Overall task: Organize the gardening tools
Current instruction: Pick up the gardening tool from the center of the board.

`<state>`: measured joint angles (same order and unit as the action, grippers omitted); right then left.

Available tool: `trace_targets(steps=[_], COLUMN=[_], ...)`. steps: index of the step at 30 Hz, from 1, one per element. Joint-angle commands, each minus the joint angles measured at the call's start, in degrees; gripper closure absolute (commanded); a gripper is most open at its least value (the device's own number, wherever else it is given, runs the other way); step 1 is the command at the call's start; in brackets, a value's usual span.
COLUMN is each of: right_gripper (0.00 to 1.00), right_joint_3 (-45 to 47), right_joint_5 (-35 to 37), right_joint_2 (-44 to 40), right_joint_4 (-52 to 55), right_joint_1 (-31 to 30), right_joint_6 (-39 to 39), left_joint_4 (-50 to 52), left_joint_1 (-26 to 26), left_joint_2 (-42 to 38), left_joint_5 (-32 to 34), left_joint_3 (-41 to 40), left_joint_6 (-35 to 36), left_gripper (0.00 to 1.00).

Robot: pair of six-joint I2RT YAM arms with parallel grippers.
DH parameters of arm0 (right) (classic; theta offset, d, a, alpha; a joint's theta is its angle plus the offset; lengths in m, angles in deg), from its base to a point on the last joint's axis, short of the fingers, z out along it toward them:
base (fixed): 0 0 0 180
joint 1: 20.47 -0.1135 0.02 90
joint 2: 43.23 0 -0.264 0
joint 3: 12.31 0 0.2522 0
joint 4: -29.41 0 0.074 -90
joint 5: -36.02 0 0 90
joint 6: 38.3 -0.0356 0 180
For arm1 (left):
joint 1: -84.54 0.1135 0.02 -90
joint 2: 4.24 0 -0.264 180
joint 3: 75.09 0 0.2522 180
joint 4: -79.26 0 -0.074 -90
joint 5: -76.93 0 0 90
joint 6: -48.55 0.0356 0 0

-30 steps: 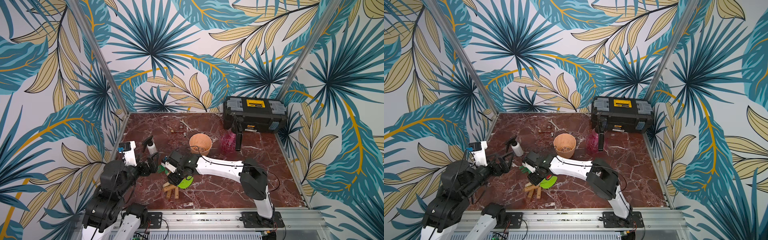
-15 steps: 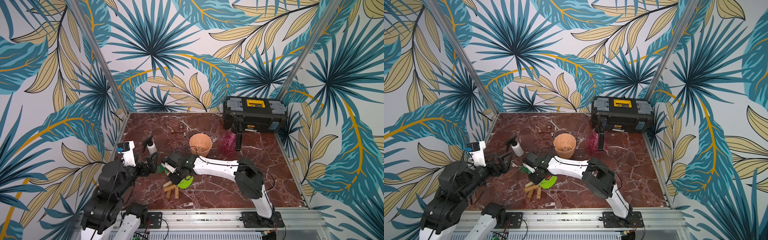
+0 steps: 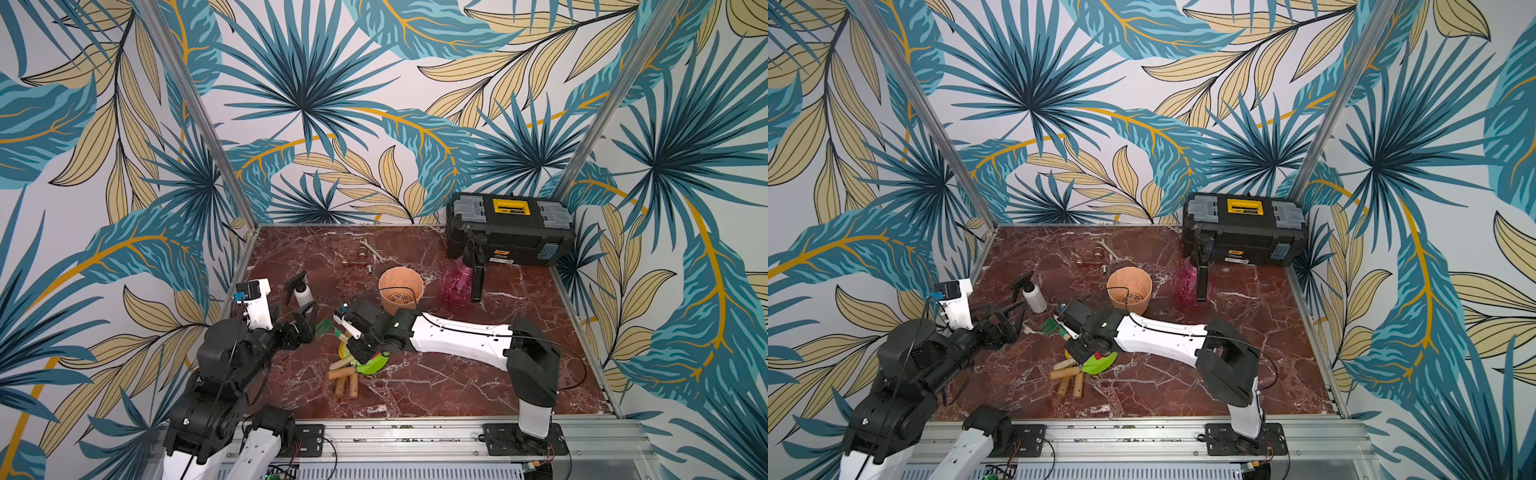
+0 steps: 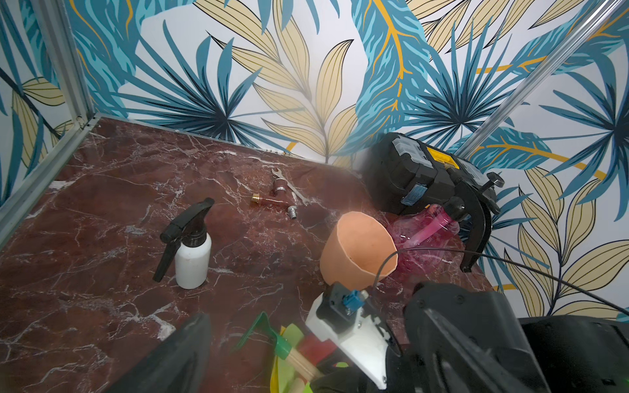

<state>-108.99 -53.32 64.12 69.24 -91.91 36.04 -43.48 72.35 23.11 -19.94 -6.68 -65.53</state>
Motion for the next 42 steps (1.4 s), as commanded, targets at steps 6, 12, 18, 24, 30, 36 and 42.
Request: trace_targets(steps=[6, 12, 18, 24, 30, 36, 42], right_gripper=[0.93, 0.93, 0.93, 0.92, 0.92, 0.92, 0.92], right_joint_3=[17.57, 32.81, 45.45, 53.10, 55.94, 57.38, 57.34], right_joint_5=[8.78, 15.52, 17.11, 16.11, 19.24, 22.62, 21.24], right_joint_2=[-15.38, -26.33, -32.28, -32.94, -31.32, -28.50, -26.79], right_joint_4=[-20.50, -41.97, -63.51, -81.77, -91.00, -98.32, -101.05], right_joint_1=[2.52, 2.69, 2.63, 2.68, 2.62, 2.53, 2.53], right_joint_6=[-3.32, -0.35, 6.70, 14.90, 18.35, 23.39, 25.96], left_joint_4=[-7.36, -11.29, -13.65, -15.76, -26.14, -37.12, -38.60], left_joint_1=[-0.12, -0.12, -0.12, -0.12, -0.16, -0.12, -0.12], left_joint_2=[4.22, 8.87, 12.76, 16.05, 16.42, 16.18, 16.98], left_joint_5=[-6.22, -12.67, -18.84, -25.87, -31.96, -32.82, -31.38], left_joint_3=[-1.37, -1.22, 0.06, 1.33, -1.54, -6.19, -8.64], left_joint_6=[-2.23, -3.71, -6.90, -12.03, -24.17, -38.04, -44.29], left_gripper=[0.00, 0.00, 0.00, 0.00, 0.00, 0.00, 0.00])
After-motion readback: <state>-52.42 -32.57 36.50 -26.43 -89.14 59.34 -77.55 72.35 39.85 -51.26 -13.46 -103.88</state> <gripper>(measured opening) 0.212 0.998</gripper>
